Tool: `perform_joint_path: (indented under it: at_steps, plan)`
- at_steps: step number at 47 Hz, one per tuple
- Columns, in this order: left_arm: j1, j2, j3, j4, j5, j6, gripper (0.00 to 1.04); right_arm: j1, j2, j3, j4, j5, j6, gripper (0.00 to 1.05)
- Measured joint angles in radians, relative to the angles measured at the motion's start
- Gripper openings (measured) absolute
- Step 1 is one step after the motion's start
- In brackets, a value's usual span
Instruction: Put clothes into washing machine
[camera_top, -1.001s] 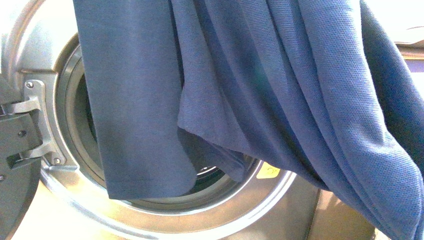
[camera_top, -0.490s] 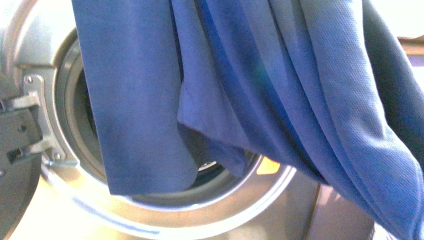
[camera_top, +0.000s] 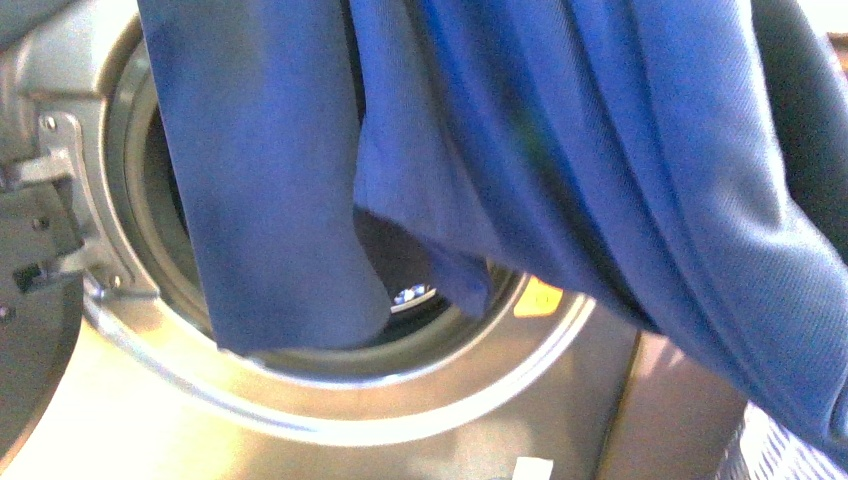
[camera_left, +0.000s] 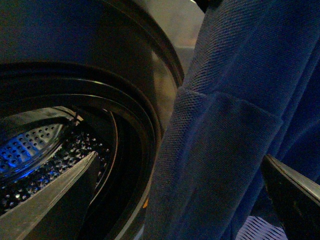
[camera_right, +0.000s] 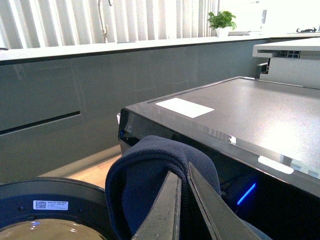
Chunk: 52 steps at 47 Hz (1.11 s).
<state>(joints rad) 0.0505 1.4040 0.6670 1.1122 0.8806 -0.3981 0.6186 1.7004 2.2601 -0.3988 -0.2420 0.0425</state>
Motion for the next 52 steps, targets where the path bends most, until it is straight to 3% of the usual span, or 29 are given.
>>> perform_joint_path:
  at_steps: [16,32,52]
  plan:
    - [-0.034,0.122,0.064,0.041,-0.021,0.023,0.98,0.0,0.0,0.0,0.0,0.0,0.0,0.03]
    - [-0.237,0.12,0.093,0.159,0.018,-0.059,0.98,0.0,0.0,0.0,0.0,0.0,0.0,0.03]
    - [-0.453,0.087,0.129,0.061,-0.01,-0.022,0.98,0.0,0.0,0.0,0.0,0.0,0.0,0.03]
